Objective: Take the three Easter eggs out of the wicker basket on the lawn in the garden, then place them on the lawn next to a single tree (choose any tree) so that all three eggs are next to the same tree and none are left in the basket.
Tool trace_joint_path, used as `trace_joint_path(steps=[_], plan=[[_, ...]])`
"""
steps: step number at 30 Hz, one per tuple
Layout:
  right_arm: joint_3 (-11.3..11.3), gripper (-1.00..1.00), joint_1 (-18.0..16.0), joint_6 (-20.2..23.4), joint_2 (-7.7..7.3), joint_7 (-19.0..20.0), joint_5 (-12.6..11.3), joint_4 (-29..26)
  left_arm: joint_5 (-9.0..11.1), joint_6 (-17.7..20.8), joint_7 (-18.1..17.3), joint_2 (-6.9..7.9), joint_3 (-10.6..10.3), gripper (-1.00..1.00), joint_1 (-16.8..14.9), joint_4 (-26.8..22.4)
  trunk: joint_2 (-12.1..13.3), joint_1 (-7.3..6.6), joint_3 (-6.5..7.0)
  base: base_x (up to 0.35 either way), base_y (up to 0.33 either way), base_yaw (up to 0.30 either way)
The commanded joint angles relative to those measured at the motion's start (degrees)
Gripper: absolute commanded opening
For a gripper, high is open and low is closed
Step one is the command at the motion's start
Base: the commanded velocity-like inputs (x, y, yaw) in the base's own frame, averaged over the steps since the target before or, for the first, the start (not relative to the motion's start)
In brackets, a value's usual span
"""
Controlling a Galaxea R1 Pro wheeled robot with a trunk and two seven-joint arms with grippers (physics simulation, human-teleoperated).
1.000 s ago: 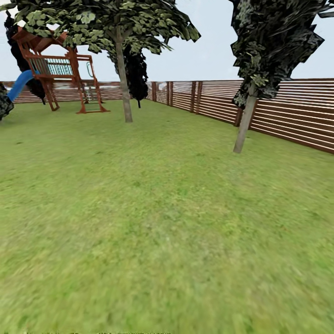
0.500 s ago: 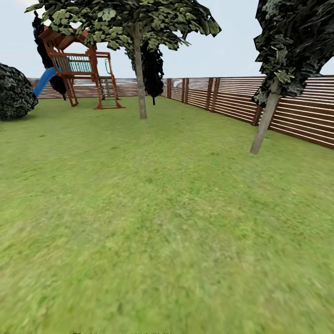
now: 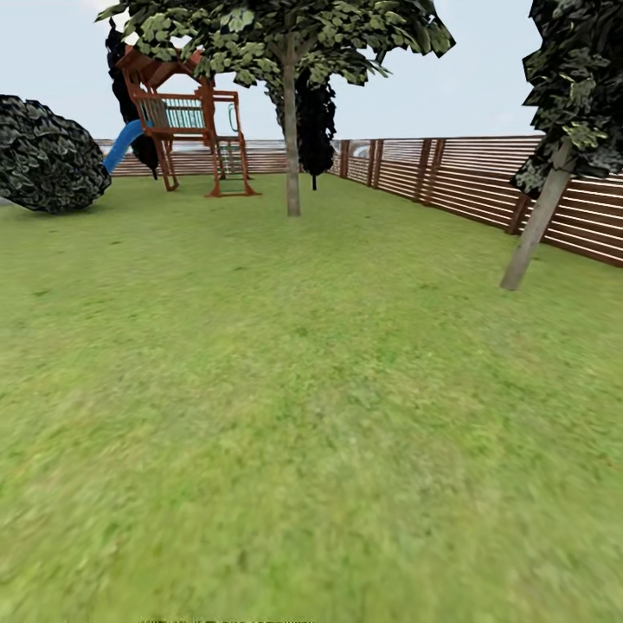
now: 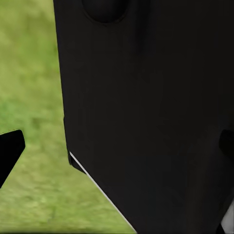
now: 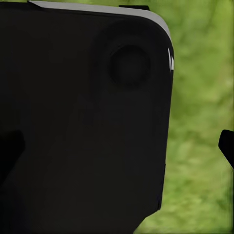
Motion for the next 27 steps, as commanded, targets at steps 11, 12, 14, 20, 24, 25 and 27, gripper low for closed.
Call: trace_joint_path(steps=[11, 12, 14, 20, 24, 25, 27], plan=[[0.0, 1.00, 0.0, -0.2, 0.00, 0.0, 0.1, 0.1, 0.1, 0.0, 0.0, 0.00, 0.0, 1.00, 0.0, -0.1, 0.0, 0.00, -0.75, 0.000, 0.000, 0.210], [0.0, 1.00, 0.0, -0.2, 0.00, 0.0, 0.1, 0.1, 0.1, 0.0, 0.0, 0.00, 0.0, 1.00, 0.0, -0.1, 0.0, 0.00, -0.81, 0.000, 0.000, 0.211], [0.0, 1.00, 0.0, -0.2, 0.06, 0.0, 0.1, 0.1, 0.1, 0.0, 0.0, 0.00, 0.0, 1.00, 0.0, -0.1, 0.0, 0.00, -0.94, 0.000, 0.000, 0.211], [0.0, 1.00, 0.0, -0.2, 0.06, 0.0, 0.1, 0.1, 0.1, 0.0, 0.0, 0.00, 0.0, 1.00, 0.0, -0.1, 0.0, 0.00, -1.32, 0.000, 0.000, 0.212], [0.0, 1.00, 0.0, -0.2, 0.04, 0.0, 0.1, 0.1, 0.1, 0.0, 0.0, 0.00, 0.0, 1.00, 0.0, -0.1, 0.0, 0.00, -1.57, 0.000, 0.000, 0.212], [0.0, 1.00, 0.0, -0.2, 0.01, 0.0, 0.1, 0.1, 0.1, 0.0, 0.0, 0.00, 0.0, 1.00, 0.0, -0.1, 0.0, 0.00, -1.64, 0.000, 0.000, 0.212], [0.0, 1.00, 0.0, -0.2, 0.04, 0.0, 0.1, 0.1, 0.1, 0.0, 0.0, 0.00, 0.0, 1.00, 0.0, -0.1, 0.0, 0.00, -1.77, 0.000, 0.000, 0.212]])
